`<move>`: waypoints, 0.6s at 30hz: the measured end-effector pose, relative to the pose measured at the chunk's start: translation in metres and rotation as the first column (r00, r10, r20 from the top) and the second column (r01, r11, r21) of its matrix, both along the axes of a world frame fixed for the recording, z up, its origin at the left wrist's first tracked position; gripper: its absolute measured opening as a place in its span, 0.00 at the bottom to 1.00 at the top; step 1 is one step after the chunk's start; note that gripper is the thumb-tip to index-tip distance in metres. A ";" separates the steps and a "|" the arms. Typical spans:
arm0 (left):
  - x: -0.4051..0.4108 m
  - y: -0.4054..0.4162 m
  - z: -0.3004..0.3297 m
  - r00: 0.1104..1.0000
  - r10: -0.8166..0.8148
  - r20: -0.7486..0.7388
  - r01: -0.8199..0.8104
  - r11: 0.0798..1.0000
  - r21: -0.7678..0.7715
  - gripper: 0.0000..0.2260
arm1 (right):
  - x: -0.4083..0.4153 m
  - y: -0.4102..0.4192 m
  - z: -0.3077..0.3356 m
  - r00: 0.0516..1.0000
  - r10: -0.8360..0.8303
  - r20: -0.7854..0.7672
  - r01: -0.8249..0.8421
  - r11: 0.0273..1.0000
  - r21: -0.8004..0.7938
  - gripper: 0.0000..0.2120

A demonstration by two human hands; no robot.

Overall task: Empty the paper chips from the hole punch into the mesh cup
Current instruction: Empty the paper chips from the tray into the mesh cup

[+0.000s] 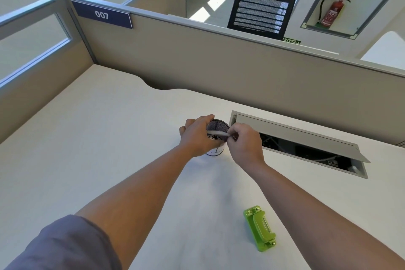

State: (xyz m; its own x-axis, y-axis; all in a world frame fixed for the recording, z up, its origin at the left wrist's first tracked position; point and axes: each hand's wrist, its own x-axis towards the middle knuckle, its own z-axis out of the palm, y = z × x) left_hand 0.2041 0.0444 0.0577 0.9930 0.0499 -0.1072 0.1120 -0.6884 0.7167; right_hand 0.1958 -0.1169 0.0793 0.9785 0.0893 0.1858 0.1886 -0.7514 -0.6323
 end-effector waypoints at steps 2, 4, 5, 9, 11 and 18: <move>0.000 -0.001 0.000 1.000 0.008 -0.001 -0.008 1.000 0.000 0.42 | 0.001 0.000 0.002 0.989 -0.115 -0.096 0.128 0.982 0.138 0.07; 0.000 -0.002 0.000 1.000 0.015 0.001 -0.015 1.000 -0.003 0.41 | 0.000 -0.001 0.004 0.964 -0.190 -0.187 0.235 0.937 0.258 0.06; 0.000 -0.002 0.000 1.000 0.016 0.002 -0.016 1.000 0.000 0.41 | 0.000 -0.002 0.005 0.946 -0.224 -0.233 0.289 0.908 0.304 0.06; -0.001 -0.005 0.001 1.000 0.023 -0.019 -0.024 1.000 -0.015 0.40 | 0.000 -0.009 0.007 0.850 -0.272 -0.450 0.486 0.733 0.476 0.08; -0.002 -0.006 0.003 0.999 0.026 -0.030 -0.026 0.999 -0.027 0.40 | -0.002 -0.014 0.007 0.806 -0.242 -0.539 0.556 0.622 0.552 0.09; -0.015 -0.014 0.017 0.996 0.058 0.061 -0.047 0.984 -0.170 0.34 | -0.023 -0.025 0.007 0.779 -0.115 -0.617 0.607 0.386 0.694 0.17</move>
State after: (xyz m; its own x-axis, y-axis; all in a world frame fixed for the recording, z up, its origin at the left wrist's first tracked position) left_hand 0.1893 0.0306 0.0752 0.9946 0.0885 -0.0537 0.0938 -0.5514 0.8290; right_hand 0.1726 -0.1421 0.0861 0.8455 -0.2480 -0.4728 -0.4096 0.2669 -0.8724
